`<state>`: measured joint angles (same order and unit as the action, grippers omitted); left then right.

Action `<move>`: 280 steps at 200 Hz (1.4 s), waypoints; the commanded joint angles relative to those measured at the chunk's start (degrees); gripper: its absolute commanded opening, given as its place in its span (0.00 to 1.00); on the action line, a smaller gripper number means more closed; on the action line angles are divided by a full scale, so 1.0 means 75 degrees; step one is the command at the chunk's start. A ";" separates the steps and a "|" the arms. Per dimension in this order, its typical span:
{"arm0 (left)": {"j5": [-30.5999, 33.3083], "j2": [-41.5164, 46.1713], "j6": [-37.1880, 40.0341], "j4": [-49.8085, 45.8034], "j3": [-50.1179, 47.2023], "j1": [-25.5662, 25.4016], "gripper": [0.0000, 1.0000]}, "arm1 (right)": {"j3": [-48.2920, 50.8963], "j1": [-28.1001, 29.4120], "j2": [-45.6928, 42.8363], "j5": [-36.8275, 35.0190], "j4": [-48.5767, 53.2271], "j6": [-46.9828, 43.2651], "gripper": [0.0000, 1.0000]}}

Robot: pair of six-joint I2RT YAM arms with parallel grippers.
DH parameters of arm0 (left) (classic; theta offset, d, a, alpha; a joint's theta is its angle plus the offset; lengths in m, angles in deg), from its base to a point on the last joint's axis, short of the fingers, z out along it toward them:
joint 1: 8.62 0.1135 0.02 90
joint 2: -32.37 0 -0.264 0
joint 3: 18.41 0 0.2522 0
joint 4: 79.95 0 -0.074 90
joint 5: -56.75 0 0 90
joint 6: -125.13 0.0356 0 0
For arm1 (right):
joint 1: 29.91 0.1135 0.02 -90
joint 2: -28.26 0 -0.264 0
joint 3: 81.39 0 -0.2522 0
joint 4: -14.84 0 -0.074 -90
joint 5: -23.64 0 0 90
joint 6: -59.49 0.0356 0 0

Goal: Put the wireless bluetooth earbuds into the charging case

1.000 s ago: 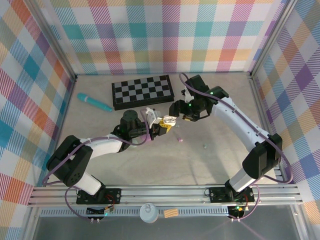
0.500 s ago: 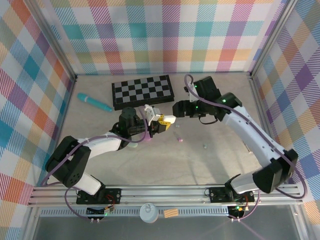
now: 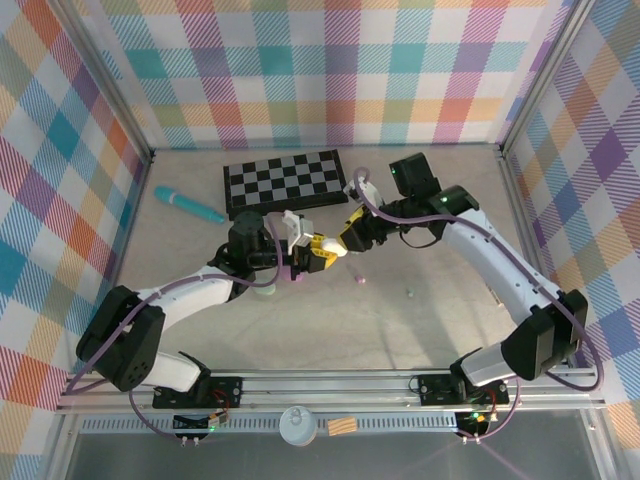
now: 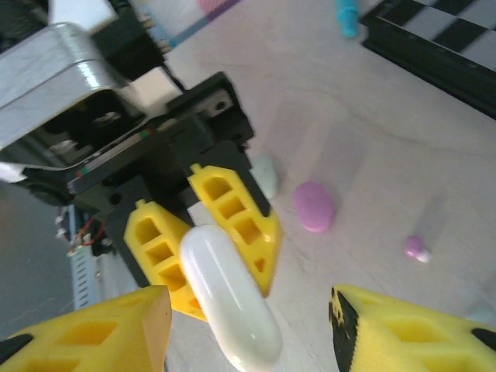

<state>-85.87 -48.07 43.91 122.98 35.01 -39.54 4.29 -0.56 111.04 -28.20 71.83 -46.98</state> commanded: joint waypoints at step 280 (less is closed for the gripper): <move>0.1429 0.0578 -0.0782 0.0833 -0.0216 0.0362 1.00 | 0.0648 -0.1275 0.0687 0.0171 -0.0787 0.0565 0.18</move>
<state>-81.76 -47.81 32.65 132.44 34.90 -37.49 7.70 -7.27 115.11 -24.36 70.27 -47.66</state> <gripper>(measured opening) 0.989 0.194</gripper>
